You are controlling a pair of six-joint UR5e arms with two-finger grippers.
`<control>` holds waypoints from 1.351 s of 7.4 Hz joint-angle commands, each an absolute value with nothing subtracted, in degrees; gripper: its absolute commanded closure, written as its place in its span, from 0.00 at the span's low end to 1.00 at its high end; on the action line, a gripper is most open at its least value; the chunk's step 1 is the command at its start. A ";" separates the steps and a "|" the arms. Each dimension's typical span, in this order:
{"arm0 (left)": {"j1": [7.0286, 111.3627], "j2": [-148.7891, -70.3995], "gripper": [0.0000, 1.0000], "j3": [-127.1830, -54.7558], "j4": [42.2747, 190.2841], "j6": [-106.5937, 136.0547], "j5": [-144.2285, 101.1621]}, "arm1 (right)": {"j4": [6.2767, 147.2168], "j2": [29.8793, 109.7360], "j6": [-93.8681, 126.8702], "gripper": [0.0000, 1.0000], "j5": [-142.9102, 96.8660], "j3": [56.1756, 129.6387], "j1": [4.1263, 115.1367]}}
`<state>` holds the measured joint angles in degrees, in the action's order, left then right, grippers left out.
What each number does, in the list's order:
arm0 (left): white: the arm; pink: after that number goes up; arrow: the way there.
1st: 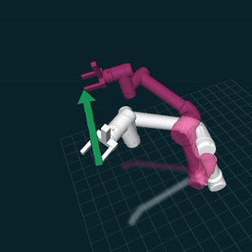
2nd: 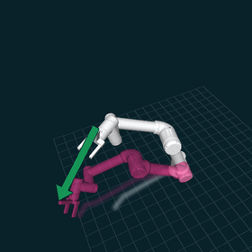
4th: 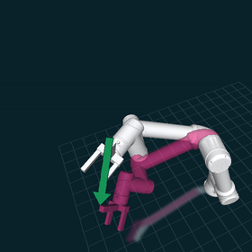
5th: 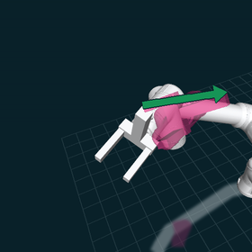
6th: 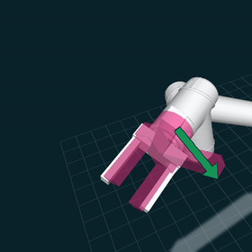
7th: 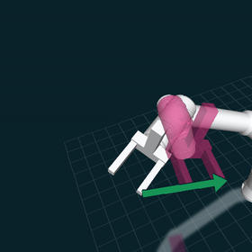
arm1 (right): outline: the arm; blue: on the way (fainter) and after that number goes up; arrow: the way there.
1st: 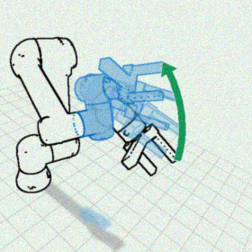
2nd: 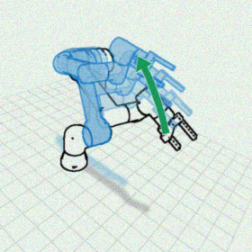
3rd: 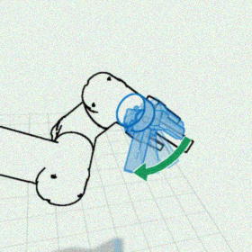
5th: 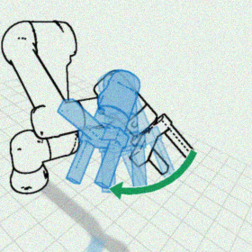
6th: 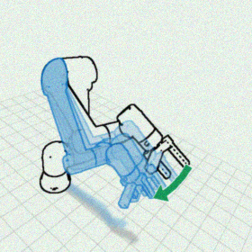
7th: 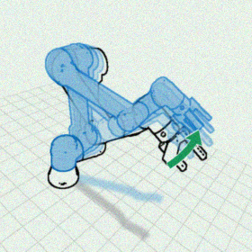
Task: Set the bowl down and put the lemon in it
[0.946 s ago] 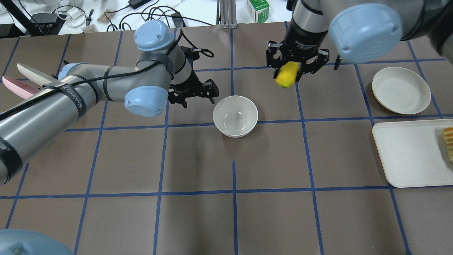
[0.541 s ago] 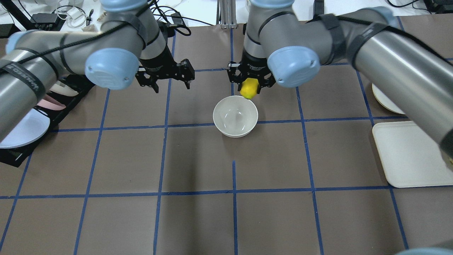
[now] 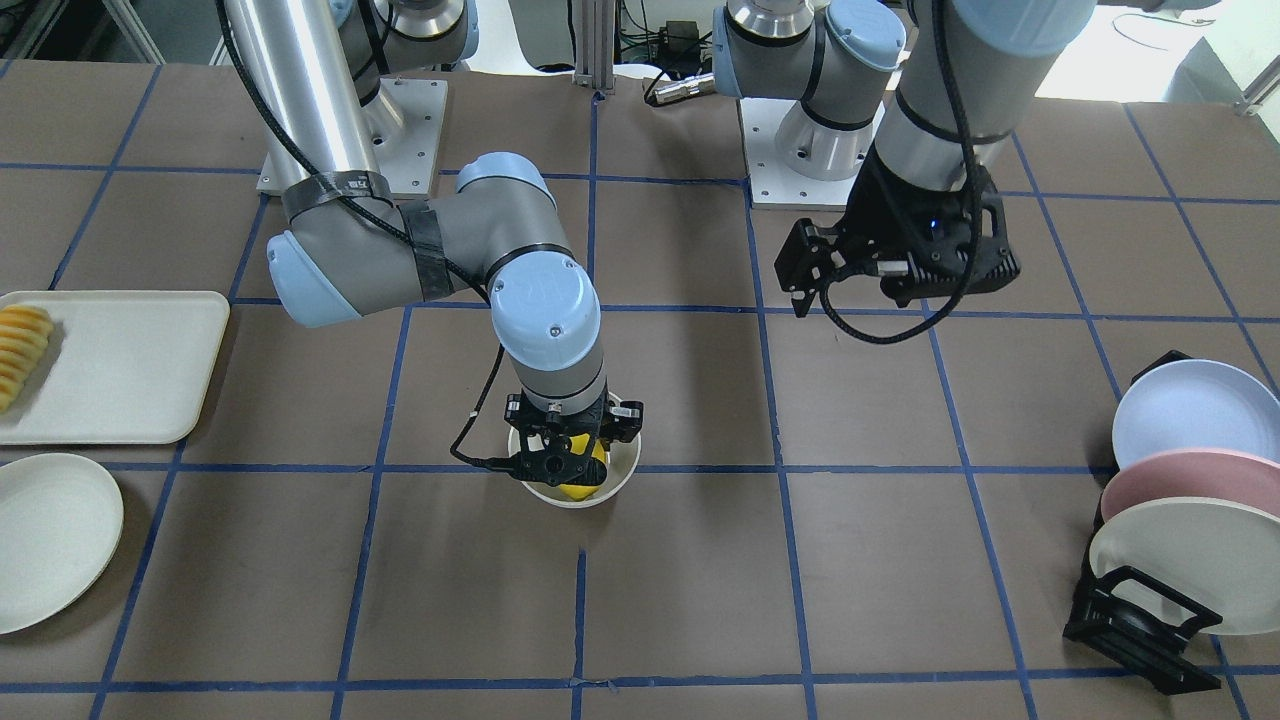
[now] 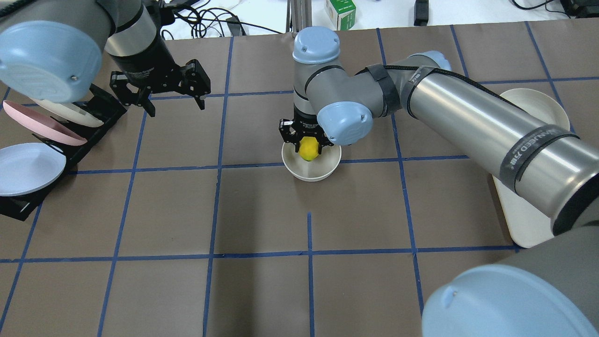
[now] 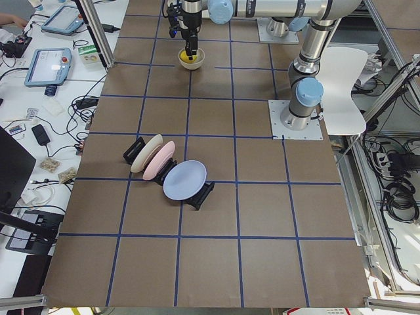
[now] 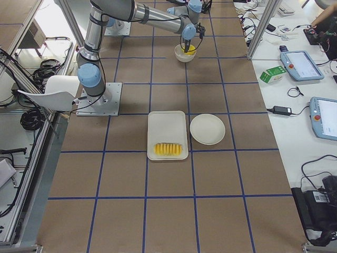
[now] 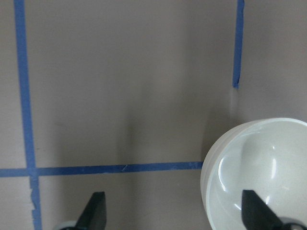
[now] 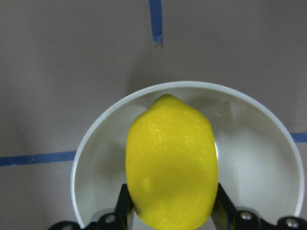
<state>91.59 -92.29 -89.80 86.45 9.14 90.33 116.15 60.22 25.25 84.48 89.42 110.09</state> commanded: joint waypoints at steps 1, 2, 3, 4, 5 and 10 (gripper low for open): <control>90.63 -90.53 0.00 -91.05 86.92 7.75 90.10 | 116.98 59.85 25.14 0.81 84.55 90.09 110.21; 90.44 -90.27 0.00 -91.23 89.45 4.17 90.44 | 116.98 59.85 25.05 0.37 84.99 90.09 110.21; 90.27 -90.35 0.00 -91.14 90.08 -0.65 90.96 | 116.63 60.38 25.14 0.00 85.16 90.00 110.21; 89.48 -90.44 0.00 -91.40 90.09 -2.36 90.79 | 116.20 61.34 24.88 0.00 85.69 89.39 110.21; 87.21 -90.35 0.00 -91.41 89.74 -3.50 90.62 | 113.49 67.09 24.70 0.00 87.69 89.04 110.04; 87.01 -89.56 0.00 -91.41 89.91 -3.43 90.35 | 96.69 86.22 24.87 0.00 90.44 89.13 106.45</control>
